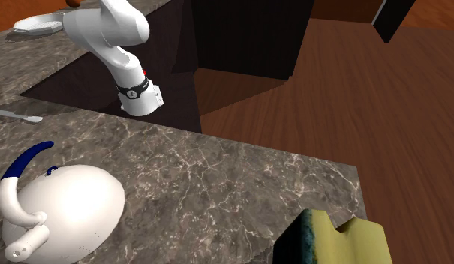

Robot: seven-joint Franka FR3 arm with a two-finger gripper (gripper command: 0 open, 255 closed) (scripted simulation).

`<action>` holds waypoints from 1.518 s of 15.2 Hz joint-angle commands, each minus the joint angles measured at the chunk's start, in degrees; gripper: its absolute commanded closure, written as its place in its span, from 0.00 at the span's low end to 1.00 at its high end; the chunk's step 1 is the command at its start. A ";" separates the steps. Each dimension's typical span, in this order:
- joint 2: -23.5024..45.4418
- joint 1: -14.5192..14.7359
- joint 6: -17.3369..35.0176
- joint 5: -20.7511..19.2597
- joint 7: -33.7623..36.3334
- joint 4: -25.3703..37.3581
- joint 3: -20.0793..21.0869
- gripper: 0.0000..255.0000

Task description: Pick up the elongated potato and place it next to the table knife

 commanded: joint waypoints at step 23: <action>26.45 -12.24 3.03 14.38 -31.60 20.73 -13.60 1.00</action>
